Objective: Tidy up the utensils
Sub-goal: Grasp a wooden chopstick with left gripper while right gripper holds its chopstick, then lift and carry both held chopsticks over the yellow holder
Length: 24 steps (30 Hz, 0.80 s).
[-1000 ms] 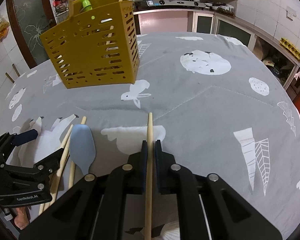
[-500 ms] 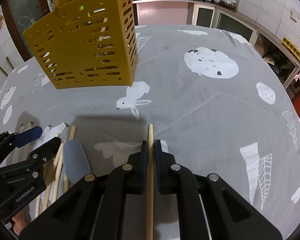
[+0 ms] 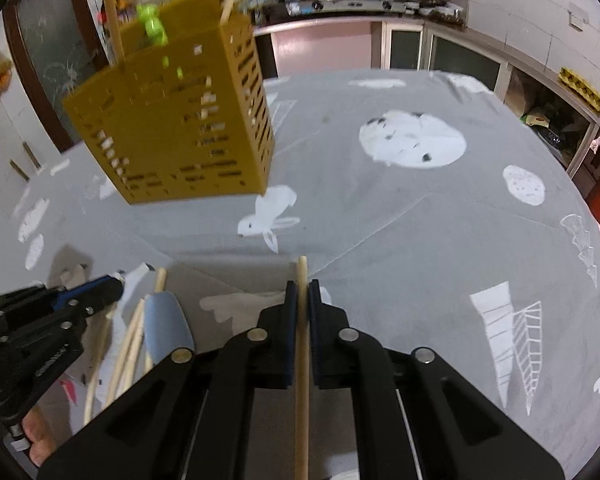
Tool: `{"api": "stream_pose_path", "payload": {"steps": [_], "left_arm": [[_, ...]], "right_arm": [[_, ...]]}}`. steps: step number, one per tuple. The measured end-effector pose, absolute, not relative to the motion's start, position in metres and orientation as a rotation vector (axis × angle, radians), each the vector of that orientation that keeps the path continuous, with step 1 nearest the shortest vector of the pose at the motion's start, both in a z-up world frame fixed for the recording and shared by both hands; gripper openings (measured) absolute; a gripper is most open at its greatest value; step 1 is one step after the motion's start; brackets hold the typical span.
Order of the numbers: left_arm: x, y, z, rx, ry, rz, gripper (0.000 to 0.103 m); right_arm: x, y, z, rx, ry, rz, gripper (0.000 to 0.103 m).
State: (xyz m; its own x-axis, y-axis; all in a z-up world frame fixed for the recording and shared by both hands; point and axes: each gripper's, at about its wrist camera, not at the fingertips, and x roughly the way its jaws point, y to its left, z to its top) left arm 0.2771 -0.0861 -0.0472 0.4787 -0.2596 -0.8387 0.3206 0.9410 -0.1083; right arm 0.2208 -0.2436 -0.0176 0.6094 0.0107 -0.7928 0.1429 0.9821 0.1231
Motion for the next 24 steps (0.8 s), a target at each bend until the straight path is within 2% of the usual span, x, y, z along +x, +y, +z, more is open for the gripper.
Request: {"api": "stream_pose_path", "payload": {"steps": [8, 13, 15, 17, 22, 24], "left_arm": [[0.27, -0.069, -0.029, 0.031, 0.96, -0.353, 0.0], [0.27, -0.068, -0.031, 0.012, 0.988, -0.362, 0.001], [0.267, -0.07, -0.035, 0.025, 0.989, -0.352, 0.017], [0.261, -0.072, -0.037, 0.057, 0.967, -0.308, 0.046], [0.254, -0.08, -0.045, 0.1, 0.961, -0.295, 0.049], [0.253, -0.082, -0.051, 0.108, 0.971, -0.282, 0.044]], "right_arm": [[0.204, -0.248, 0.012, 0.196, 0.796, -0.048, 0.006], [0.206, -0.244, 0.006, 0.169, 0.812, -0.046, 0.006], [0.208, -0.244, 0.001, 0.17, 0.826, -0.044, 0.006], [0.209, -0.243, -0.006, 0.161, 0.838, -0.045, 0.006], [0.21, -0.244, -0.013, 0.166, 0.845, -0.049, 0.006], [0.211, -0.245, -0.015, 0.165, 0.845, -0.051, 0.006]]}}
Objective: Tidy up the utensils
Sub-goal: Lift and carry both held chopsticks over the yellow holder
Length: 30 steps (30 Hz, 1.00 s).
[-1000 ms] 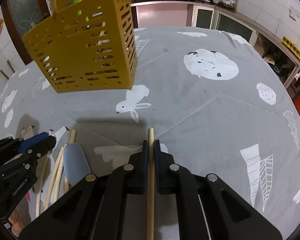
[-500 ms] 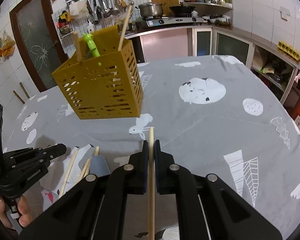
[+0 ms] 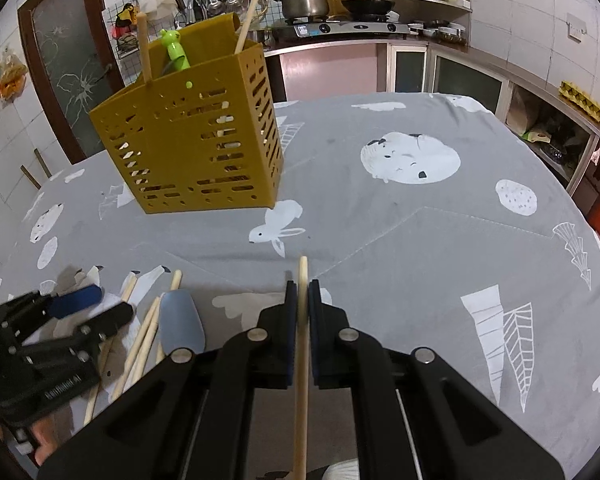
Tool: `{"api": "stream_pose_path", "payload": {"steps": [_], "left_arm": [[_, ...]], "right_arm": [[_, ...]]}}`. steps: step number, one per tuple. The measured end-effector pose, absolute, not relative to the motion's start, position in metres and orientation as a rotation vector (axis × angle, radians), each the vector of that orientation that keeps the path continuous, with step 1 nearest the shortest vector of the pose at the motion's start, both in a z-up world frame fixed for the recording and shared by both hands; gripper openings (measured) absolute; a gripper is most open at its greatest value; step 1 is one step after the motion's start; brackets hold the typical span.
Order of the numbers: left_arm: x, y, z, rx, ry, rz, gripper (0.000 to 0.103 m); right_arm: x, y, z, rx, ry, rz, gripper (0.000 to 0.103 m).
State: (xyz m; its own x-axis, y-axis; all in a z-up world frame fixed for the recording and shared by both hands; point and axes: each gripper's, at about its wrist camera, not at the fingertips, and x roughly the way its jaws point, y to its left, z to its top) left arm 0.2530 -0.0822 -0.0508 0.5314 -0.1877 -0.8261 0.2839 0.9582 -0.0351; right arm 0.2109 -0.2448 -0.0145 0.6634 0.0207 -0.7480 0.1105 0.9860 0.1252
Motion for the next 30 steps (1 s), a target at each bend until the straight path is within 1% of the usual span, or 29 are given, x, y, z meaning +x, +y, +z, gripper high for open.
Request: {"api": "stream_pose_path", "payload": {"steps": [1, 4, 6, 8, 10, 15, 18, 30], "left_arm": [[0.252, -0.082, -0.054, 0.106, 0.971, -0.272, 0.04], [0.248, -0.087, -0.055, 0.131, 0.947, -0.251, 0.035], [0.246, -0.093, -0.055, 0.153, 0.945, -0.249, 0.026], [0.247, -0.1, -0.055, 0.171, 0.949, -0.259, 0.011], [0.25, -0.102, -0.054, 0.177, 0.953, -0.264, 0.006], [0.256, -0.093, -0.052, 0.11, 0.968, -0.291, 0.004], [0.257, -0.085, -0.044, 0.071, 0.944, -0.295, 0.004], [0.243, -0.053, 0.034, -0.019, 0.635, -0.294, 0.005]], "right_arm": [[0.211, -0.245, -0.015, 0.163, 0.844, -0.052, 0.006], [0.212, -0.245, -0.018, 0.161, 0.846, -0.05, 0.006], [0.212, -0.245, -0.018, 0.163, 0.845, -0.05, 0.006], [0.212, -0.244, -0.019, 0.169, 0.842, -0.05, 0.006], [0.213, -0.243, -0.02, 0.171, 0.837, -0.049, 0.006], [0.207, -0.24, -0.01, 0.166, 0.795, -0.049, 0.006], [0.202, -0.241, -0.001, 0.173, 0.762, -0.051, 0.006], [0.193, -0.247, 0.036, 0.219, 0.566, -0.041, 0.006]]}}
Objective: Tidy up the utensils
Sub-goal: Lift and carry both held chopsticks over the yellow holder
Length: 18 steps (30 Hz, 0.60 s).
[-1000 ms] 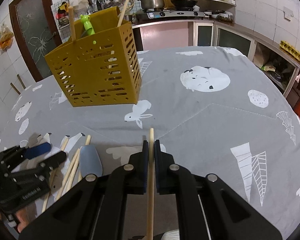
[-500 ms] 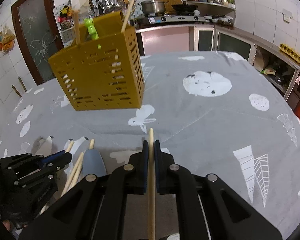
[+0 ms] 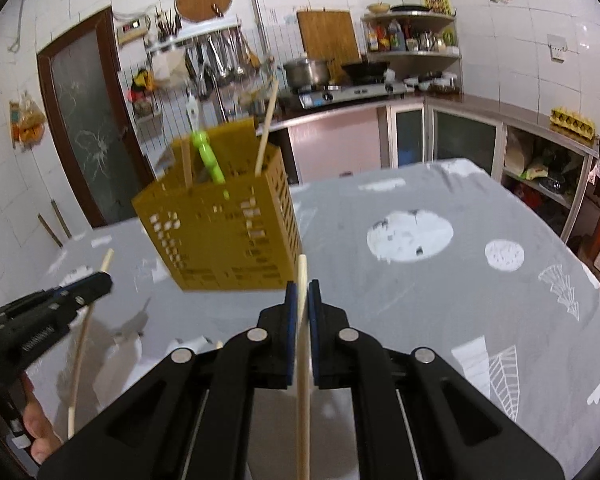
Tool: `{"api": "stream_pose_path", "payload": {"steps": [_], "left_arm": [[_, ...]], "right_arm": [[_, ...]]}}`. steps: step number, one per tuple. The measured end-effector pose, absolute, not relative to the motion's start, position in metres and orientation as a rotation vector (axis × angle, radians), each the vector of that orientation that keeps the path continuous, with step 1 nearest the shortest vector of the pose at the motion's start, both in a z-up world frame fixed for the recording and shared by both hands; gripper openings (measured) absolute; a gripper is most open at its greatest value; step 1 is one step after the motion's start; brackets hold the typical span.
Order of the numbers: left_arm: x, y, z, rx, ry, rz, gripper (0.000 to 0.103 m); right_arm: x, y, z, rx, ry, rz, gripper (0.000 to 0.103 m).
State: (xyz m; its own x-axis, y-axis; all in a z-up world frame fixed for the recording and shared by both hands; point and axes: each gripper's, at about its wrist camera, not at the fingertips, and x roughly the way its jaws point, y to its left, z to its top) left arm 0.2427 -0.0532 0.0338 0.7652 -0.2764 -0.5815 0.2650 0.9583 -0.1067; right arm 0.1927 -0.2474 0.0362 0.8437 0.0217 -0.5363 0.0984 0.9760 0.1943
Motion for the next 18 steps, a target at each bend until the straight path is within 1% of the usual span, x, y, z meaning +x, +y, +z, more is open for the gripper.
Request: {"api": "stream_pose_path", "payload": {"steps": [7, 13, 18], "left_arm": [[0.234, -0.046, 0.06, -0.028, 0.509, -0.291, 0.005], [0.231, -0.043, 0.064, -0.042, 0.47, -0.313, 0.005], [0.235, -0.04, 0.061, -0.049, 0.474, -0.3, 0.005]], "right_arm": [[0.193, -0.247, 0.048, 0.226, 0.493, -0.039, 0.006], [0.19, -0.241, 0.057, 0.19, 0.416, -0.054, 0.006], [0.185, -0.236, 0.062, 0.168, 0.382, -0.051, 0.006]]}}
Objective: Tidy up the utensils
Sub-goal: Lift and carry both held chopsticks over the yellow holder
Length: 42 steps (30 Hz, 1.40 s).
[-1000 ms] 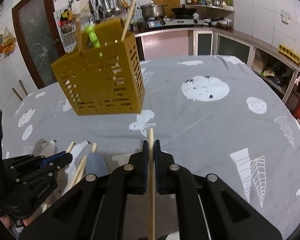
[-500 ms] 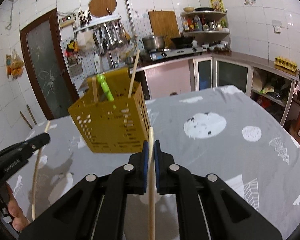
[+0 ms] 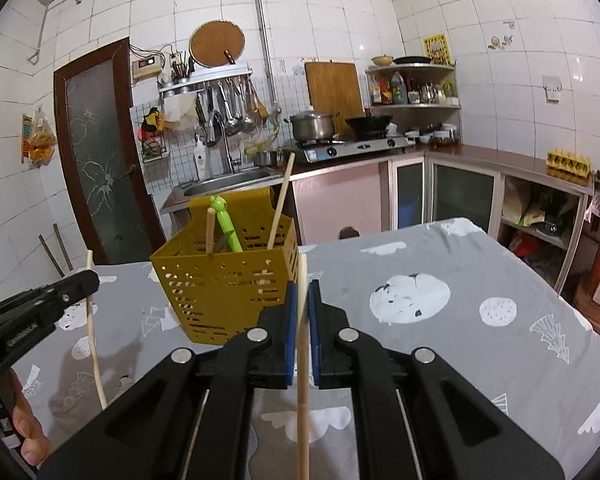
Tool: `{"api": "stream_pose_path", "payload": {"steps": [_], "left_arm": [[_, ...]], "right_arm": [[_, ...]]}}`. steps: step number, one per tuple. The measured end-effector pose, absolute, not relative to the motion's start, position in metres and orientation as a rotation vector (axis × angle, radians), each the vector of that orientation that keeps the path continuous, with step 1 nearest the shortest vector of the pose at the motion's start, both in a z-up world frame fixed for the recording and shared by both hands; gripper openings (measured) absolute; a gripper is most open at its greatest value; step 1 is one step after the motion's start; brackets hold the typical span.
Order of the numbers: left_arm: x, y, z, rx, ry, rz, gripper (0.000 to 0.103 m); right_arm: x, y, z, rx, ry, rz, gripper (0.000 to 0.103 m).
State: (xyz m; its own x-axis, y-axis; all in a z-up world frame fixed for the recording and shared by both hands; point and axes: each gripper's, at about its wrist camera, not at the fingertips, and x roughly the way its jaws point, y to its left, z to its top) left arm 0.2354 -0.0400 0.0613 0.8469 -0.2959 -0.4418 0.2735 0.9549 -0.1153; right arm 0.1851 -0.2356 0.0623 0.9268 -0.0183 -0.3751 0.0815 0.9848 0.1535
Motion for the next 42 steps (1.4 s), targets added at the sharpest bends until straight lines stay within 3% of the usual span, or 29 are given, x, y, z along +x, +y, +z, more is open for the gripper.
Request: {"api": "stream_pose_path", "payload": {"steps": [12, 30, 36, 42], "left_arm": [[0.23, -0.031, 0.101, -0.059, 0.388, -0.292, 0.004], [0.278, -0.062, 0.231, -0.047, 0.1, -0.274, 0.004], [0.315, -0.084, 0.209, -0.024, 0.099, -0.241, 0.004], [0.357, -0.089, 0.141, -0.03, 0.24, -0.221, 0.005]], "right_arm": [[0.173, -0.227, 0.103, 0.137, 0.226, -0.061, 0.006], [0.227, -0.221, 0.223, 0.152, 0.008, -0.071, 0.006], [0.265, -0.219, 0.213, 0.185, 0.033, -0.089, 0.006], [0.295, -0.22, 0.165, 0.178, 0.152, -0.096, 0.006]]}}
